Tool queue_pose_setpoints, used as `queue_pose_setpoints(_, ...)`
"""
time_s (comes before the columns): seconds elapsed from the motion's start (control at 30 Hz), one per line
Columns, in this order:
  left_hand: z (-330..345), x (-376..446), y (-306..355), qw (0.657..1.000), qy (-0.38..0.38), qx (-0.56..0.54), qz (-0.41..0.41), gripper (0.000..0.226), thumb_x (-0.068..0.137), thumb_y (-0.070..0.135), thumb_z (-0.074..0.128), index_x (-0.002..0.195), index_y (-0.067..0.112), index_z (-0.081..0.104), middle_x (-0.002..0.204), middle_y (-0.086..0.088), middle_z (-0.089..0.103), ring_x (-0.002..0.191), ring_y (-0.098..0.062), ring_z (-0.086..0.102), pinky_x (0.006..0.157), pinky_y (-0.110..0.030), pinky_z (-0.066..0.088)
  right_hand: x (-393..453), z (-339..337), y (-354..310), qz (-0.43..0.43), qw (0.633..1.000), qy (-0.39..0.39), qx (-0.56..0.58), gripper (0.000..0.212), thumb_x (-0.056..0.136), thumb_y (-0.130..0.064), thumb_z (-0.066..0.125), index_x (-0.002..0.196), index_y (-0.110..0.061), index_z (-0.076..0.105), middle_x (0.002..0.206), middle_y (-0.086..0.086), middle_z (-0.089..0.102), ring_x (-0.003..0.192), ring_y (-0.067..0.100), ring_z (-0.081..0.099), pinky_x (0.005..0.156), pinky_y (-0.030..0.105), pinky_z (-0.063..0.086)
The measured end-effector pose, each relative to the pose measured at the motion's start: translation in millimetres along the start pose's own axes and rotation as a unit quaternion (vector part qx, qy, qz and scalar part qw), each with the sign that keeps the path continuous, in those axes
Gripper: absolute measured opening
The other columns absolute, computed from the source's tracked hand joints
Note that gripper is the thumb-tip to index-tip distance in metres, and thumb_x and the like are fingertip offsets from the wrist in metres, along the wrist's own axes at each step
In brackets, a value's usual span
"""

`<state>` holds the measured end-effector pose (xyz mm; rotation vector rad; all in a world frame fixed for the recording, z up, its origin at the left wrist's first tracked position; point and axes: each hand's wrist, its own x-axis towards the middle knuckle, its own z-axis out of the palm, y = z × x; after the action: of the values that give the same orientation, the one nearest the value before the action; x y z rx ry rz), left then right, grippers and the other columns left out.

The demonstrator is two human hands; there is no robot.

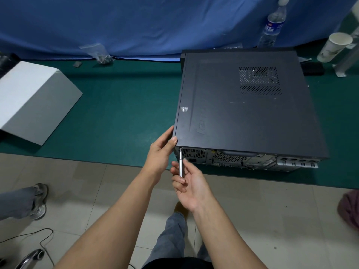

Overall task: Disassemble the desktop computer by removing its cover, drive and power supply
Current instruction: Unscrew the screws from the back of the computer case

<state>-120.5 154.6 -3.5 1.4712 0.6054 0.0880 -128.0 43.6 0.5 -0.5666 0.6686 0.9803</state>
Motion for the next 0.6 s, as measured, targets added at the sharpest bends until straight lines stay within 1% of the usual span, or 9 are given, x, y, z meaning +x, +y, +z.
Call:
queue_pose_setpoints(0.07,0.0,0.7,-1.1,1.000,0.001,0.003,-0.001,0.040,0.097,0.014,0.052,0.135,0.025,0.050,0.113,0.021,0.063,0.101,0.011,0.060,0.084,-0.009,0.048,-1.3,-1.9,-2.1,0.010,1.000,-0.010,0.003,0.030,0.098,-0.022,0.041,0.088,0.001,0.058,0.060,0.008,0.058,0.037,0.005,0.033,0.031,0.013,0.021)
queue_pose_setpoints(0.17,-0.5,1.3,-1.6,1.000,-0.002,0.004,-0.002,0.040,0.097,0.013,0.051,0.136,0.023,0.050,0.116,0.020,0.062,0.104,0.009,0.060,0.088,-0.010,0.047,-2.9,-1.0,-2.3,0.011,1.000,-0.006,-0.009,0.024,0.098,-0.021,0.045,0.085,-0.003,0.055,0.059,0.006,0.055,0.039,0.004,0.036,0.031,0.013,0.023)
queue_pose_setpoints(0.27,-0.9,1.7,-2.0,1.000,-0.002,0.005,-0.003,0.039,0.097,0.014,0.052,0.135,0.025,0.050,0.110,0.024,0.064,0.102,0.012,0.060,0.083,-0.008,0.048,-3.6,1.3,-2.5,0.013,0.999,0.004,-0.029,0.017,0.095,-0.021,0.051,0.086,-0.007,0.053,0.059,0.003,0.052,0.038,0.003,0.036,0.031,0.013,0.024)
queue_pose_setpoints(0.37,-0.3,2.0,-1.9,1.000,-0.003,0.009,-0.004,0.038,0.097,0.014,0.051,0.132,0.029,0.051,0.103,0.030,0.066,0.101,0.014,0.059,0.080,-0.006,0.047,-3.5,4.8,-3.2,0.011,0.999,-0.002,-0.038,0.012,0.094,-0.018,0.053,0.085,-0.011,0.049,0.056,0.002,0.051,0.033,0.002,0.030,0.030,0.013,0.020)
queue_pose_setpoints(0.47,0.0,2.2,-1.6,1.000,-0.004,0.011,-0.004,0.036,0.097,0.013,0.051,0.128,0.032,0.050,0.098,0.035,0.066,0.097,0.017,0.058,0.077,-0.005,0.047,-2.0,6.3,-3.5,0.009,0.999,-0.007,-0.041,0.015,0.094,-0.018,0.053,0.083,-0.011,0.048,0.053,0.000,0.049,0.032,0.002,0.025,0.030,0.013,0.017)
queue_pose_setpoints(0.53,-0.3,2.2,-2.2,1.000,-0.003,0.010,-0.005,0.037,0.097,0.013,0.051,0.130,0.031,0.051,0.100,0.032,0.067,0.098,0.016,0.059,0.077,-0.005,0.047,-1.8,3.3,-5.0,0.015,0.999,-0.014,-0.041,0.020,0.096,-0.025,0.050,0.085,-0.008,0.052,0.053,0.001,0.049,0.032,0.002,0.026,0.030,0.013,0.017)
queue_pose_setpoints(0.6,-0.8,2.1,-2.9,1.000,0.000,0.005,-0.007,0.038,0.097,0.015,0.052,0.132,0.029,0.052,0.105,0.027,0.066,0.100,0.012,0.060,0.078,-0.007,0.047,-1.6,-1.0,-6.4,0.024,0.999,-0.027,-0.034,0.031,0.099,-0.028,0.041,0.092,-0.001,0.056,0.056,0.003,0.051,0.035,0.003,0.028,0.031,0.013,0.018)
